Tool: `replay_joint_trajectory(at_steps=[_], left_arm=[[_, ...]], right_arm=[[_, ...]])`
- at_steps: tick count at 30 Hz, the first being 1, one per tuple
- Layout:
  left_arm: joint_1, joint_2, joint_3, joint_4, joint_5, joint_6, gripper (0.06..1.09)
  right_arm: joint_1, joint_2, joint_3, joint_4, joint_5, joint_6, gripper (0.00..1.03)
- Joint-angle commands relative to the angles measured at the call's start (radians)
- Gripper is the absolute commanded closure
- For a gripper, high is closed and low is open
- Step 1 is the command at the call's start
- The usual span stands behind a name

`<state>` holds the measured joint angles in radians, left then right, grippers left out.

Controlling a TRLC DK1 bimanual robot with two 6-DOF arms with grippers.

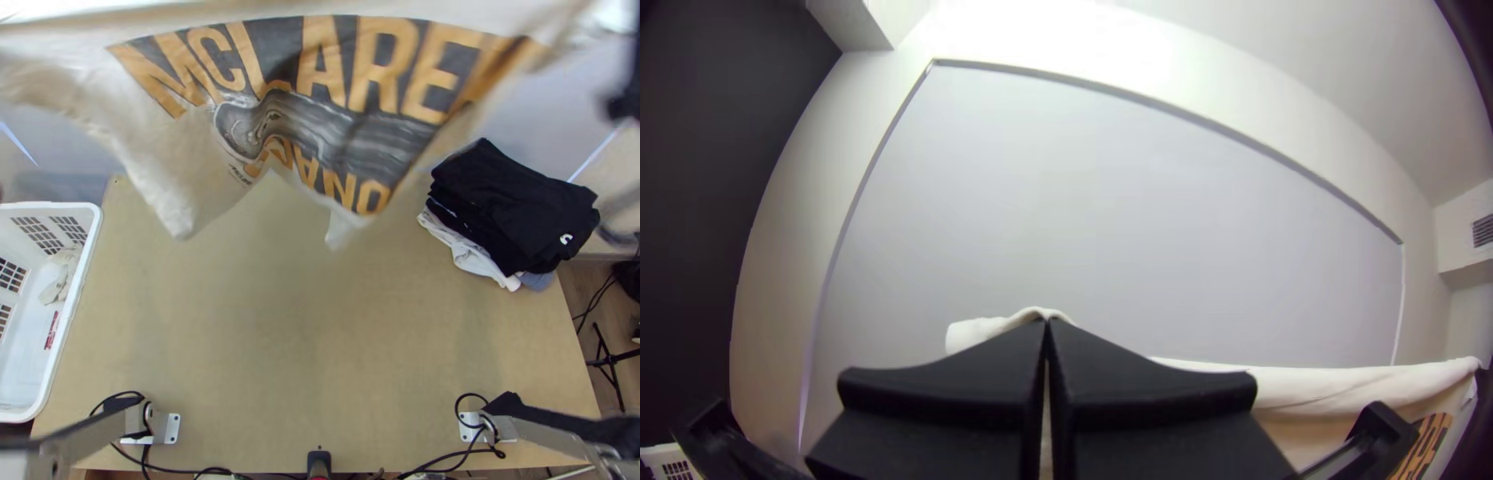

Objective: Fold the t-shirt

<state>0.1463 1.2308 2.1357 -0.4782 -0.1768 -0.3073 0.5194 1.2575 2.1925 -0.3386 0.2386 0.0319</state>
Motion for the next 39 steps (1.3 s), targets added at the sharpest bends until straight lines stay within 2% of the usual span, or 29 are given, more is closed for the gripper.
replay_joint_trajectory(at_steps=[1,7,10,12,15,18,19,20,22,23,28,30,35,39], left_arm=[[-0.002,-0.278,-0.143,-0.036,0.016,0.0,1.05],[-0.079,-0.425,-0.261,-0.128,0.02,-0.004,1.05],[-0.079,-0.461,-0.339,-0.197,0.02,-0.03,1.05],[-0.083,-0.518,-0.458,-0.232,0.026,-0.059,1.05],[-0.086,-0.64,-0.709,-0.272,0.077,-0.096,1.05],[-0.086,-0.766,-0.993,-0.301,0.134,-0.116,1.05],[-0.085,-0.8,-1.085,-0.306,0.154,-0.116,1.05],[-0.086,-0.827,-1.169,-0.296,0.165,-0.115,1.05],[-0.086,-0.84,-1.323,-0.273,0.203,-0.111,1.05],[-0.086,-0.83,-1.386,-0.244,0.204,-0.111,1.05],[-0.131,-0.574,-1.534,-0.082,0.287,-0.092,1.05],[-0.148,-0.424,-1.545,0.041,0.289,-0.093,1.05],[-0.137,-0.048,-1.471,0.293,0.295,-0.075,1.05],[-0.125,0.211,-1.312,0.382,0.298,-0.079,1.05]], right_arm=[[0.022,-0.253,-0.014,-0.226,0.005,0.068,1.0],[0.018,-0.356,-0.011,-0.418,0.004,0.068,1.0],[0.018,-0.406,-0.123,-0.456,0.004,0.092,1.0],[0.021,-0.461,-0.274,-0.451,0.004,0.125,1.0],[0.044,-0.572,-0.602,-0.385,-0.001,0.207,1.0],[0.048,-0.699,-0.979,-0.257,-0.047,0.296,1.0],[0.045,-0.73,-1.096,-0.235,-0.101,0.341,1.0],[0.044,-0.75,-1.202,-0.201,-0.114,0.349,1.0],[0.048,-0.753,-1.355,-0.155,-0.153,0.404,1.0],[0.059,-0.741,-1.426,-0.117,-0.16,0.404,1.0],[0.064,-0.586,-1.637,0.108,-0.248,0.401,1.0],[0.039,-0.489,-1.676,0.228,-0.262,0.382,1.0],[-0.079,-0.207,-1.648,0.44,-0.351,0.384,1.0],[-0.154,-0.007,-1.562,0.558,-0.383,0.39,1.0]])
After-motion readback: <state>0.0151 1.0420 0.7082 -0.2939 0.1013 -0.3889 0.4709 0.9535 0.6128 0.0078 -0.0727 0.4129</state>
